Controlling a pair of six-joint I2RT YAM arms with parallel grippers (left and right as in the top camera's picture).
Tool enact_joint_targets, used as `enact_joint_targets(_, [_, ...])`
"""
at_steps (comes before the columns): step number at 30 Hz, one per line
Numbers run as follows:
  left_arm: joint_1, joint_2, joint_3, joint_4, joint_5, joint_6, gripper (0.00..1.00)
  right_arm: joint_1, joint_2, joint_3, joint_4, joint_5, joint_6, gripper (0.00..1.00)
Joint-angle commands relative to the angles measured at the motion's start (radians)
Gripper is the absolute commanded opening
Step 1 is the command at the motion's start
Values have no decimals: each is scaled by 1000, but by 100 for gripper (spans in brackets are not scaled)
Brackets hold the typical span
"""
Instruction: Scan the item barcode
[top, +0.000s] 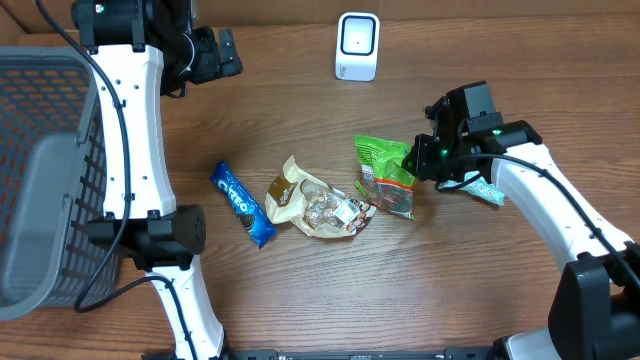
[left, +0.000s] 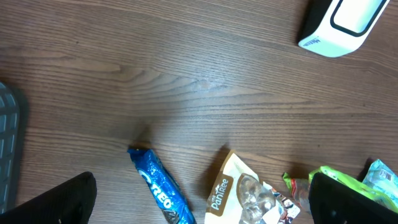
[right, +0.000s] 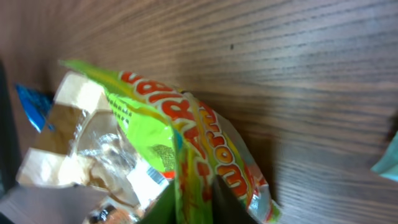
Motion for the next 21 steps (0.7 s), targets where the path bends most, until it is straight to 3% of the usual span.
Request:
enact_joint_targets(1, [-4,1,19,-2,-3,-14,100,3,5,101,-29,11,-64,33])
enact_joint_targets(4, [-4,1,19,-2,-3,-14,100,3,5,175,-76,20,-87,43])
enact_joint_targets(6, [-4,1,19,-2,-3,-14,100,3,5,216,-96,19,-86,41])
enact_joint_targets(16, [-4,1,19,-2,-3,-14,100,64,85,214,-131,19,-124,29])
enact_joint_targets(21, [-4,1,19,-2,-3,-14,100,84,195,214,-130,21,-167,15])
